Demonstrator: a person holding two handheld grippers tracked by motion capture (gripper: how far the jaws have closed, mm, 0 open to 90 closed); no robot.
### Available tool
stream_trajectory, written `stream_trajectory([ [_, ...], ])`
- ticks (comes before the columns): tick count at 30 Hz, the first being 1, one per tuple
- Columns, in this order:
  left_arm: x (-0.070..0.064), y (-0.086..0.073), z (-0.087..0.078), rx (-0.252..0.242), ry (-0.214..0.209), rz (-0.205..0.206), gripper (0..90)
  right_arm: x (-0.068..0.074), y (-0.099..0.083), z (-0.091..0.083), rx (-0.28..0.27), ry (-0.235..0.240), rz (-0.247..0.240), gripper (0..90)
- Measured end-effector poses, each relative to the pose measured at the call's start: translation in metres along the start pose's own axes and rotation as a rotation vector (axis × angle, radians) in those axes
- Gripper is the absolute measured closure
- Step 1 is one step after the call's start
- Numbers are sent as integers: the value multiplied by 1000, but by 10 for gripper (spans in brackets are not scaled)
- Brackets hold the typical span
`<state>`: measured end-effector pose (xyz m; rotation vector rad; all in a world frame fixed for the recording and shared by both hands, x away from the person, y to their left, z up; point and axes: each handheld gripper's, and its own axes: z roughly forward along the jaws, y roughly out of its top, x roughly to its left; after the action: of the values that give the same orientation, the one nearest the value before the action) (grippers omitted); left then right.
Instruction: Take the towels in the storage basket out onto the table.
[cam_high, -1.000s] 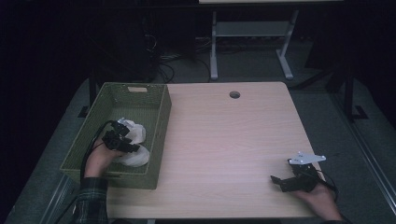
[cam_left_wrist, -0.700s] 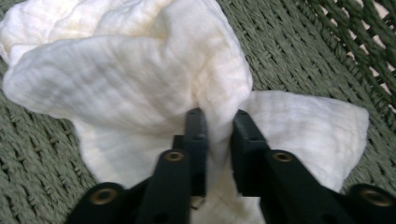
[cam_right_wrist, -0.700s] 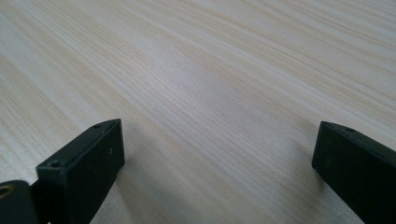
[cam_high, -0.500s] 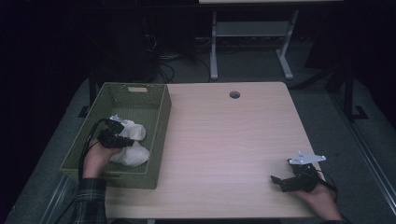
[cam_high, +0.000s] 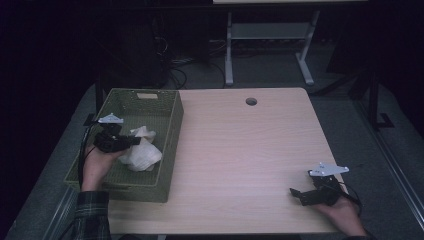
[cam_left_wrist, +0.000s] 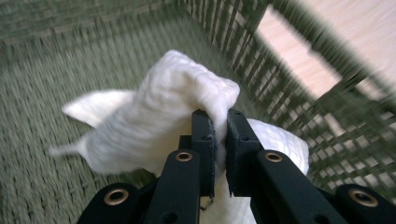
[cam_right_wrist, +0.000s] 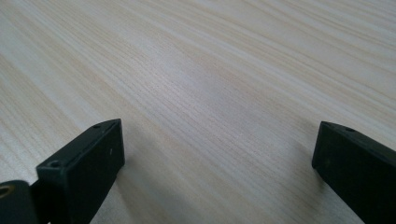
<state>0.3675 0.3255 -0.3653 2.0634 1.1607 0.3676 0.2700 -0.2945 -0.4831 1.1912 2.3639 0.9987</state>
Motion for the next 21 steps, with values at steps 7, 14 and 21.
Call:
stream_trajectory([
  [7, -6, 12, -18, -75, 5, 24, 830, 0, 0, 0, 0, 0, 0, 20],
  [14, -12, 27, -33, -145, 4, 37, 831, 0, 0, 0, 0, 0, 0, 20],
  [21, -18, 42, -46, -209, -13, 44, 831, 0, 0, 0, 0, 0, 0, 20],
])
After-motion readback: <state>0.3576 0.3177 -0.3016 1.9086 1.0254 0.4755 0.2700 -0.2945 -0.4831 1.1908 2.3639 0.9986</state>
